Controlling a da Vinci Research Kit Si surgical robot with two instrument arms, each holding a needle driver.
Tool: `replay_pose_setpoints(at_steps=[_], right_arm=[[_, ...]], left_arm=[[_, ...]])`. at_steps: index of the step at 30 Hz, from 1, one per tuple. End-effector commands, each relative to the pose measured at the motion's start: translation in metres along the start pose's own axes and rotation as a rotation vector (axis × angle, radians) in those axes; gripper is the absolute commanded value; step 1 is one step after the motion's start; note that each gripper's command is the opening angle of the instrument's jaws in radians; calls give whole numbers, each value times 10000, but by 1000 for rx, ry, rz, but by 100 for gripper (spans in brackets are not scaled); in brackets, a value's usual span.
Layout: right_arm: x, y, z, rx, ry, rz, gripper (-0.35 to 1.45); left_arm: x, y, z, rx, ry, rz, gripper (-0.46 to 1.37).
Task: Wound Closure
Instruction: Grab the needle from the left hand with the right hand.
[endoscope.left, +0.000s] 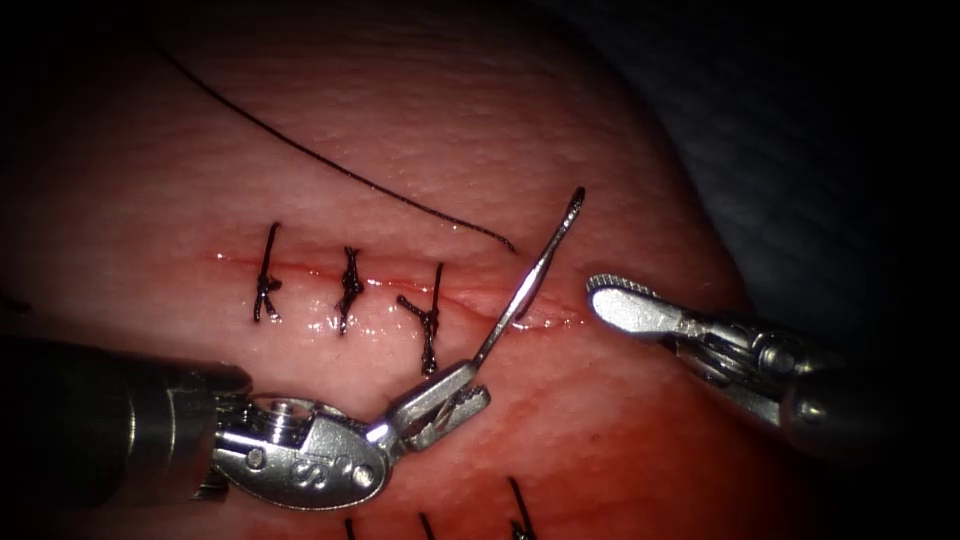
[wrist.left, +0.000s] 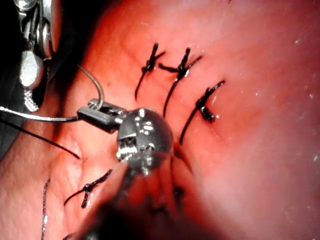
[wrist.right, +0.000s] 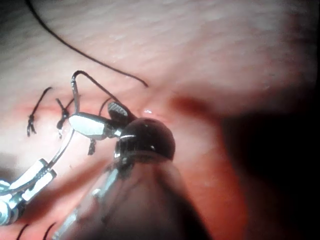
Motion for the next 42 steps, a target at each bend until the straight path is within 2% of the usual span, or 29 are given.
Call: replay_pose_setpoints(at_steps=[1, 12, 16, 19, 22, 30, 35, 42], right_arm=[[-2, -1, 1, -3, -7, -20, 94], [-12, -7, 11, -25, -16, -75, 92], [-15, -9, 15, -18, -23, -74, 85], [-18, -11, 19, -9, -35, -80, 74], [-19, -11, 23, -5, -40, -85, 50], [-22, -11, 26, 1, -46, -86, 23], [-23, -11, 24, 3, -47, -87, 0], [-28, -10, 25, 14, -59, -95, 11]], left_arm=[[0, 3, 1, 3, 1, 3, -35], [2, 18, 5, 26, -1, 46, -35], [2, 19, 5, 25, 0, 52, -35], [2, 19, 5, 25, 0, 52, -35], [3, 19, 4, 22, 5, 52, -35], [5, 19, 3, 17, 6, 52, -35], [7, 19, 2, 18, 9, 51, -35], [7, 18, 3, 18, 12, 50, -35]])
